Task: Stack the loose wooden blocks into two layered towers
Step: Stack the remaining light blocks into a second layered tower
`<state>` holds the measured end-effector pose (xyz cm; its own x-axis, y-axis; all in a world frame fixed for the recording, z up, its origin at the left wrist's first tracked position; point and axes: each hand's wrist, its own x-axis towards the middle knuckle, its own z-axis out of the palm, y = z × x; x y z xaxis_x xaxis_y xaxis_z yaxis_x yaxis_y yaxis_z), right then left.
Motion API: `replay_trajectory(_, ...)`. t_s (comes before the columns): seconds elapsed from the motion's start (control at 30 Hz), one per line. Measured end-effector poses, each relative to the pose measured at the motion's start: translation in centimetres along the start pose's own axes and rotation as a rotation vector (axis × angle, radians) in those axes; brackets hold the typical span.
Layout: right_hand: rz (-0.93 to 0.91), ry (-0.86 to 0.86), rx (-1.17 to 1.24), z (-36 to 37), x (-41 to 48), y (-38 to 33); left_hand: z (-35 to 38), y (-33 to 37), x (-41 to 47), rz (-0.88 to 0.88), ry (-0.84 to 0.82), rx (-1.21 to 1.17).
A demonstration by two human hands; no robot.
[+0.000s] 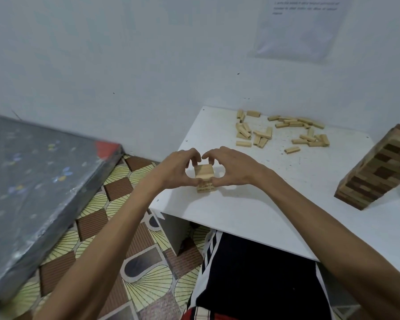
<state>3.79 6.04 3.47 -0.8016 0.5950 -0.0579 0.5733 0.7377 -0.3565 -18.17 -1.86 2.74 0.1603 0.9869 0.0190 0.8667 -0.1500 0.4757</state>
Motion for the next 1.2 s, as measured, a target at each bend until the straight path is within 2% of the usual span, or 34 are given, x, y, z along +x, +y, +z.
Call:
replay_trajectory(0.7,0.008,-0.019,-0.004,1.2,0.0,0.6,1.2,-0.1,0.1,-0.004,0.000,0.087)
replay_trajectory(1.2,-0.027,-0.026,-0.015,1.4,0.0,0.6,1.5,-0.4,-0.1,-0.023,-0.013,0.053)
